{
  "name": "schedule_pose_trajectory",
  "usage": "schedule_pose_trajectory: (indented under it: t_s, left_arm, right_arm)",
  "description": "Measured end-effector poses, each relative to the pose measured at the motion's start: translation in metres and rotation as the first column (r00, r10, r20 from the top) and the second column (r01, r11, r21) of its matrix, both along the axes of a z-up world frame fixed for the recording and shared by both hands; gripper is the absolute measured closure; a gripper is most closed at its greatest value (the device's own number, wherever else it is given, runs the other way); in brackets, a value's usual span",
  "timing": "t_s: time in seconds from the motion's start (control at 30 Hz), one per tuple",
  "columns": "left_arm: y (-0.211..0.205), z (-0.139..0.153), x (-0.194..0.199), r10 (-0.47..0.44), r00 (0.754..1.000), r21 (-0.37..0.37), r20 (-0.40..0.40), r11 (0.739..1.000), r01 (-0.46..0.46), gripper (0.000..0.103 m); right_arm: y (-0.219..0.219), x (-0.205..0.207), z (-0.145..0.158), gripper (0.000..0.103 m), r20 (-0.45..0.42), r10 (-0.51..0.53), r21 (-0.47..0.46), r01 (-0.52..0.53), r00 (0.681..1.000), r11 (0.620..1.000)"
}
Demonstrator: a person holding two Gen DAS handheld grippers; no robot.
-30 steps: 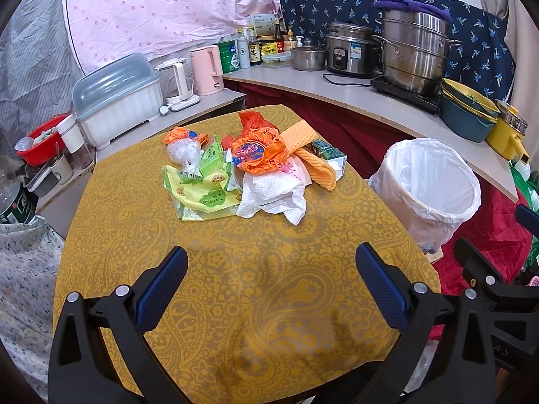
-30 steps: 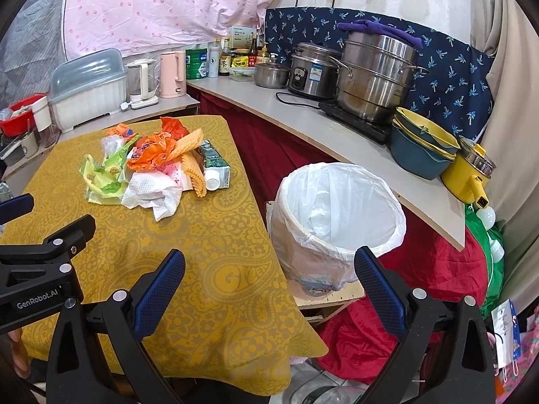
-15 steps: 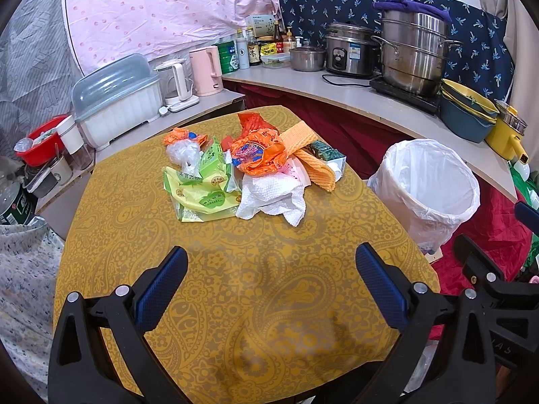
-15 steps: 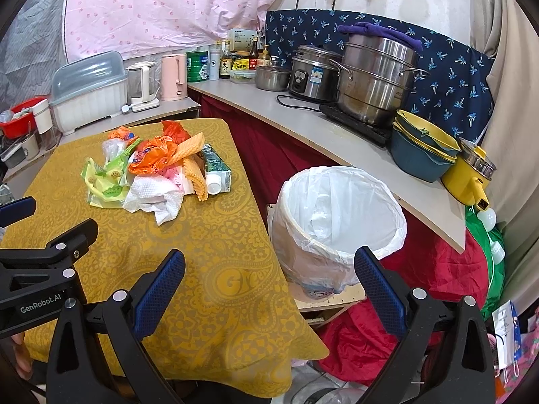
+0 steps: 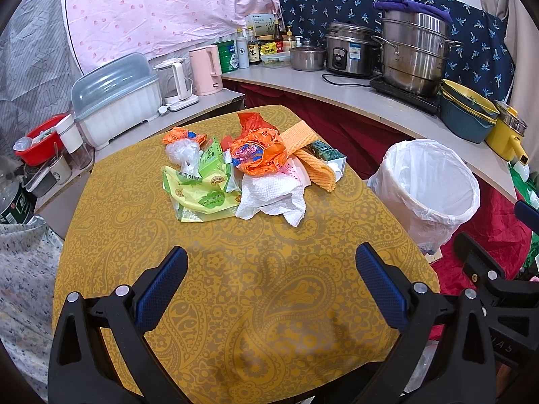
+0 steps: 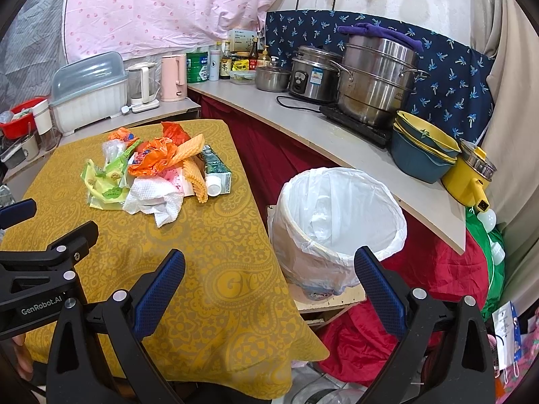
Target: Collect trash
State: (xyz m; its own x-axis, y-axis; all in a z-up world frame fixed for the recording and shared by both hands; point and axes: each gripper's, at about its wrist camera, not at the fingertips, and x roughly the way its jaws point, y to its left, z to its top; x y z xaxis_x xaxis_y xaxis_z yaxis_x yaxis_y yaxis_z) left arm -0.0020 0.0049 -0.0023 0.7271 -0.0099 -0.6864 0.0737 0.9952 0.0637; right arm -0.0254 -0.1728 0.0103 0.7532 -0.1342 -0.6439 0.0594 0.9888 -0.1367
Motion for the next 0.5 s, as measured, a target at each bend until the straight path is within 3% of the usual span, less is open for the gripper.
schedule_pose_trajectory:
  t_s: [0.5]
  left_arm:
    - [0.0004,0.0007,-0.0003,0.0,1.0,-0.001,-0.001,1.0,0.0,0.008]
  right_arm:
    - [-0.0034,0.0033,0.0025,0.007,0.004,-0.008,0.002,0.008,1.0,1.0]
